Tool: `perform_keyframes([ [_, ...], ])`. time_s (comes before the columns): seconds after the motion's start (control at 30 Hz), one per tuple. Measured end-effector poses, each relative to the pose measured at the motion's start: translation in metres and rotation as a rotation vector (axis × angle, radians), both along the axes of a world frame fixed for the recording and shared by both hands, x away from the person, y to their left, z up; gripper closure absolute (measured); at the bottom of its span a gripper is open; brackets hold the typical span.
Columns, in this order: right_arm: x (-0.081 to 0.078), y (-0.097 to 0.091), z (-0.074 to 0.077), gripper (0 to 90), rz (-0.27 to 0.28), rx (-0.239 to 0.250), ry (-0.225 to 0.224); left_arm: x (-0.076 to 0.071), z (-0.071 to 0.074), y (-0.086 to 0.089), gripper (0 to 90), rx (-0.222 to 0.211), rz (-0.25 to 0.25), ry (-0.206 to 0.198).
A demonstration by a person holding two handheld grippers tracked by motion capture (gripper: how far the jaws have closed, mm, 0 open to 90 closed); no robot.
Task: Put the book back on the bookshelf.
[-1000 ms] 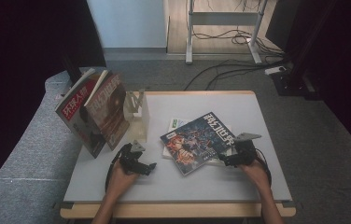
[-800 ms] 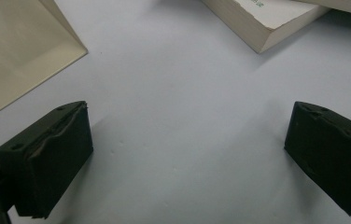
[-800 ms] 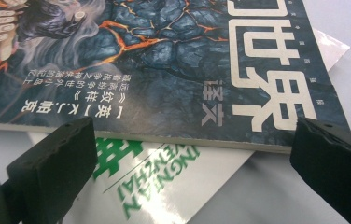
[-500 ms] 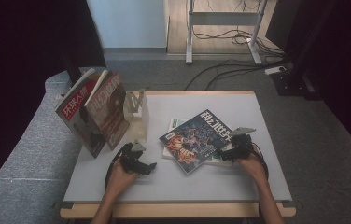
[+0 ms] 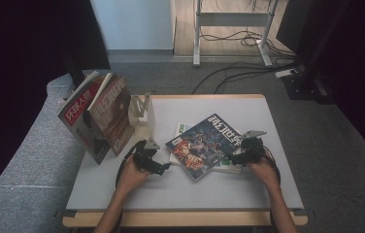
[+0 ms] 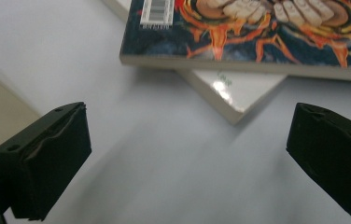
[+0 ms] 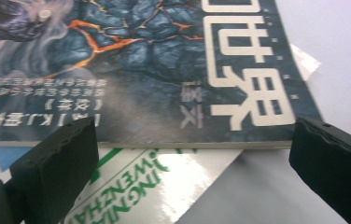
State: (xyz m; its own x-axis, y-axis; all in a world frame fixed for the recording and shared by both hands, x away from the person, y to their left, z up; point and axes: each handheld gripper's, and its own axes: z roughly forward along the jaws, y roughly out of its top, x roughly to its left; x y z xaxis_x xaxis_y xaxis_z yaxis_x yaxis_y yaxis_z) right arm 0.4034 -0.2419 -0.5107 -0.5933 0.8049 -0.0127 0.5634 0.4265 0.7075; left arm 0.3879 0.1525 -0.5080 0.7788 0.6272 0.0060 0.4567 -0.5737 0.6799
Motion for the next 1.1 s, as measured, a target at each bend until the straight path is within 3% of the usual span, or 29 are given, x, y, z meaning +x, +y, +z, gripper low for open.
perform_keyframes([
  [0.33,0.010,-0.001,0.008,0.5,-0.017,-0.030,-0.030,0.018,0.010,-0.021,0.0,-0.015,-0.048,-0.006],
  [0.57,0.018,-0.002,0.006,0.5,-0.022,-0.040,-0.019,0.030,0.008,-0.032,0.0,-0.020,-0.070,0.005],
  [0.7,0.022,-0.003,0.004,0.3,-0.024,-0.019,-0.012,0.036,0.003,-0.039,0.0,0.006,-0.083,0.005],
  [1.1,0.034,-0.006,0.000,0.0,-0.008,0.037,0.043,0.050,-0.004,-0.045,0.0,-0.062,-0.103,0.067],
])
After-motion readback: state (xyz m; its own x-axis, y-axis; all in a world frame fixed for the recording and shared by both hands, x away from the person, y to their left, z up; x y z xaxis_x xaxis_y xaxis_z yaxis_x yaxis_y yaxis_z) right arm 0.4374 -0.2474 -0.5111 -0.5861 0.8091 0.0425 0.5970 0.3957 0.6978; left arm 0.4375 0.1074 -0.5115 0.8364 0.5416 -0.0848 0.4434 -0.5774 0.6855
